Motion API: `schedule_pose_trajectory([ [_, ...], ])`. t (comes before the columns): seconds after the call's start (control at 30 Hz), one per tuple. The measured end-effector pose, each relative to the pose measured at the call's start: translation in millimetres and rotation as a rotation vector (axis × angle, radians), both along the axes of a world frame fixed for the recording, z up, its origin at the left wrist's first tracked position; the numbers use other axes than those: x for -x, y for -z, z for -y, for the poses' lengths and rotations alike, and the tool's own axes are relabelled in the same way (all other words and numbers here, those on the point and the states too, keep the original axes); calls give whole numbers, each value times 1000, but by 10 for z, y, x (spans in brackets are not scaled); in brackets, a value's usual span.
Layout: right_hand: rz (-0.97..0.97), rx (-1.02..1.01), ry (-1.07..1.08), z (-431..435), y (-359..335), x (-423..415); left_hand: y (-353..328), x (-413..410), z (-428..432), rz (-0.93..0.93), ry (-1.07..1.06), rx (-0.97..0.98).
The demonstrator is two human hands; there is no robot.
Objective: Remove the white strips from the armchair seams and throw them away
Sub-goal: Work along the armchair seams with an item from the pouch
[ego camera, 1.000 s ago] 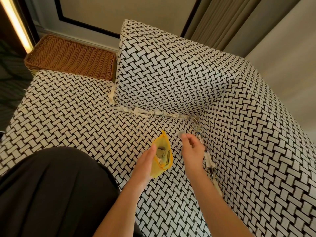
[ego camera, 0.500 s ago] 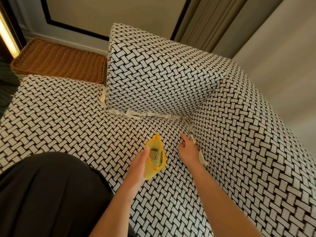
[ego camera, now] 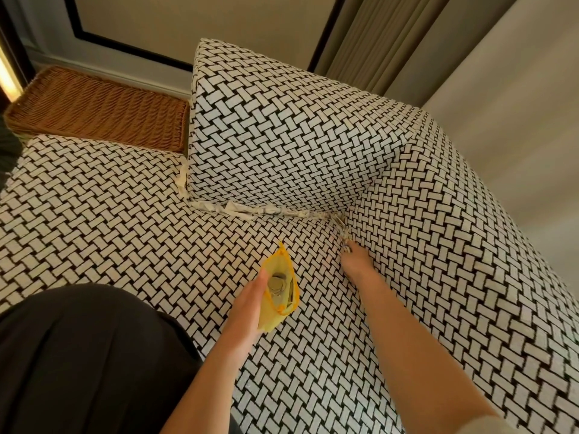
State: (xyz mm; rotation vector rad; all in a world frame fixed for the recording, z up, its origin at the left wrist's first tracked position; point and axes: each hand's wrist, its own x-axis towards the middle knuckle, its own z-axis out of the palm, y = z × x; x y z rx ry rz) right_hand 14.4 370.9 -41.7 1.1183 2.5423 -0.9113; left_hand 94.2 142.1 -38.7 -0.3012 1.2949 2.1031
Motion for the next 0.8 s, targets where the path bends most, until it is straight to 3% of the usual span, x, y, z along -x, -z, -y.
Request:
schedule_pose_trajectory([
  [0.2,-41,-122,-37,3,53,-14,36,14,-5,1,7,2],
  [0.4,-169,-431,-125,92,196,-338,2,13,-6,10,12,16],
  [0.7,-61,-381,-103,31,215,-276,45,19,-18,29,2,23],
  [0.8,14,-265,-130,-21,158,-167,67,19,-21,43,-6,20],
])
